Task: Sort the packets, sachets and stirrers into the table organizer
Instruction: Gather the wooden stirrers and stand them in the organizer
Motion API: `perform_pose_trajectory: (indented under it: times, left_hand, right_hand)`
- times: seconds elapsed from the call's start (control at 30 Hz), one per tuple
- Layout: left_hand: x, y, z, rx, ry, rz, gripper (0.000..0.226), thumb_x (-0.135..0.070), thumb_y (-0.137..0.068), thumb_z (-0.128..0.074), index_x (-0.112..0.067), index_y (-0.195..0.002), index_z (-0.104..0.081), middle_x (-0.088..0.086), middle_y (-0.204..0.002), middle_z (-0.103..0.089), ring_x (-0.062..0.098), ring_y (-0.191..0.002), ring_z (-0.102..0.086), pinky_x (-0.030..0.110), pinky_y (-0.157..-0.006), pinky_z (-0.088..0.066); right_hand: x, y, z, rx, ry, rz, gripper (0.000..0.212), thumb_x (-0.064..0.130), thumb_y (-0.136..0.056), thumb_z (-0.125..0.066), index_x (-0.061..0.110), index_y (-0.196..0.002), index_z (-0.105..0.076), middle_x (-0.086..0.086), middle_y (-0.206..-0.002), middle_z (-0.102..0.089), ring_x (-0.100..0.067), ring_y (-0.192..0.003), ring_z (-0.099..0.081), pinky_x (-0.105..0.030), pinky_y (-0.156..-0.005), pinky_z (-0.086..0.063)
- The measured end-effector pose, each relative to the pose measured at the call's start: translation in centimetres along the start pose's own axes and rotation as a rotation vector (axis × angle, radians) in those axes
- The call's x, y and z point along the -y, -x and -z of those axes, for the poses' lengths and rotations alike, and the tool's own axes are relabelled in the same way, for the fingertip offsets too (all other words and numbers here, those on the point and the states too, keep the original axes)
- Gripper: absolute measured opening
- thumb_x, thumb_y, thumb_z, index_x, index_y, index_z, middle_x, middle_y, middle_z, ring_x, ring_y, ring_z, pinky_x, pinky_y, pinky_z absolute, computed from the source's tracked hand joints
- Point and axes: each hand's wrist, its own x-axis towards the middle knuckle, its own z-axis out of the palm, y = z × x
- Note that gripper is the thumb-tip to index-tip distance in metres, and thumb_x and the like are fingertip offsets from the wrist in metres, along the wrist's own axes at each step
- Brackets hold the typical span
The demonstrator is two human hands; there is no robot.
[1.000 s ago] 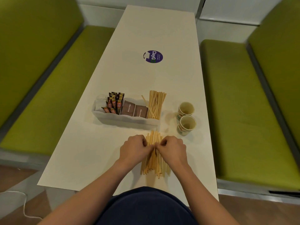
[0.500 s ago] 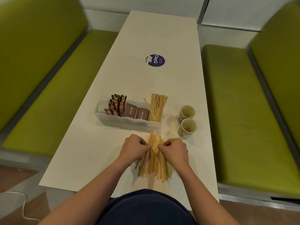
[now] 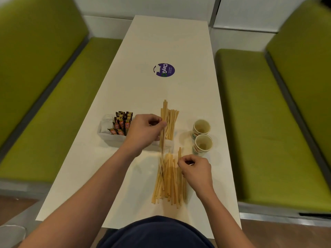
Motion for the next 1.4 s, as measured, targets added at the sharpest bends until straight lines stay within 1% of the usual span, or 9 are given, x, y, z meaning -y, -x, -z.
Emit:
perform_pose_trajectory:
  times: [0.2,0.4,0.63,0.73,0.83,1.07,1.23,1.33,1.4]
  left_hand:
    - [0.3,-3.7,-1.5,-0.169,-0.064,-0.073,0.012,-0.036,-0.091,-0.071,-0.024,-0.088,-0.074,-0.009,-0.083,-0.072,0.012,-0.069,-0.071,0.041,-0.068,-0.064]
    - [1.1,-4.6,-2.6,-0.243,-0.230,-0.087,0.020,-0.033,-0.094,-0.066,-0.016,-0.094,-0.076,-0.003,-0.087,-0.073,0.017,-0.086,-0.067,0.038,-0.087,-0.055]
    - [0.8,-5.2,-2.7,-0.280,-0.151,-0.112,0.015,-0.040,-0.092,-0.065,-0.027,-0.092,-0.072,-0.015,-0.085,-0.070,0.015,-0.080,-0.071,0.044,-0.075,-0.062]
    - [1.4,-4.9,-2.7,-0.267,-0.210,-0.105,0.016,-0.038,-0.095,-0.064,-0.025,-0.096,-0.073,-0.013,-0.088,-0.072,0.012,-0.077,-0.070,0.030,-0.072,-0.059]
    - [2.9,-4.5,-3.2,-0.207,-0.375,-0.072,0.018,-0.029,-0.096,-0.064,-0.016,-0.102,-0.075,-0.004,-0.092,-0.074,0.008,-0.077,-0.065,0.007,-0.060,-0.040]
    - [3.5,-4.0,-3.6,-0.175,-0.520,-0.091,0.029,-0.017,-0.092,-0.070,-0.009,-0.119,-0.070,0.004,-0.087,-0.073,0.020,-0.083,-0.068,0.036,-0.080,-0.057]
    - [3.9,-3.7,-3.3,-0.158,-0.492,-0.092,0.036,-0.019,-0.087,-0.076,-0.012,-0.119,-0.061,-0.003,-0.082,-0.068,0.017,-0.081,-0.068,0.035,-0.076,-0.057]
    - [4.5,-3.3,-2.4,-0.195,-0.450,-0.116,0.028,-0.022,-0.086,-0.075,-0.016,-0.105,-0.056,-0.004,-0.080,-0.066,0.016,-0.078,-0.067,0.035,-0.070,-0.055]
    - [4.9,-3.1,-1.7,-0.240,-0.498,-0.130,0.024,-0.028,-0.087,-0.071,-0.016,-0.104,-0.058,-0.005,-0.089,-0.061,0.017,-0.087,-0.062,0.035,-0.070,-0.052]
  right_hand:
    - [1.5,0.0,0.5,-0.073,-0.150,0.083,0.011,0.021,-0.088,-0.073,0.028,-0.081,-0.076,0.011,-0.074,-0.073,-0.013,-0.071,-0.071,-0.044,-0.074,-0.063]
    - [6.0,-2.4,1.5,-0.233,-0.285,0.251,0.006,0.022,-0.092,-0.072,0.022,-0.090,-0.077,0.008,-0.076,-0.073,-0.014,-0.071,-0.071,-0.039,-0.071,-0.063]
    - [10.0,-6.0,1.4,-0.321,-0.351,0.335,0.007,0.026,-0.093,-0.072,0.022,-0.092,-0.077,0.008,-0.076,-0.073,-0.017,-0.072,-0.071,-0.042,-0.070,-0.064]
    - [9.9,-6.4,1.1,-0.325,-0.366,0.335,0.008,0.026,-0.093,-0.072,0.020,-0.093,-0.077,0.007,-0.076,-0.073,-0.018,-0.071,-0.071,-0.043,-0.070,-0.064]
    - [9.4,-6.6,0.8,-0.343,-0.362,0.328,0.007,0.027,-0.093,-0.072,0.022,-0.092,-0.077,0.009,-0.077,-0.073,-0.017,-0.073,-0.072,-0.042,-0.072,-0.064]
    - [8.8,-7.8,-0.9,-0.346,-0.289,0.311,0.006,0.028,-0.094,-0.071,0.024,-0.093,-0.075,0.012,-0.081,-0.073,-0.012,-0.075,-0.072,-0.023,-0.069,-0.059]
    - [8.1,-8.8,-2.5,-0.257,-0.162,0.270,0.014,0.030,-0.094,-0.067,0.019,-0.093,-0.077,0.010,-0.080,-0.074,-0.009,-0.075,-0.071,-0.037,-0.074,-0.061]
    - [7.7,-9.0,-2.9,-0.208,0.010,0.268,0.018,0.029,-0.094,-0.065,0.018,-0.088,-0.078,0.010,-0.075,-0.072,-0.008,-0.072,-0.067,-0.036,-0.073,-0.058]
    - [7.3,-8.9,-2.9,-0.188,0.097,0.280,0.020,0.030,-0.095,-0.066,0.018,-0.087,-0.079,0.010,-0.077,-0.073,-0.009,-0.073,-0.067,-0.034,-0.074,-0.057]
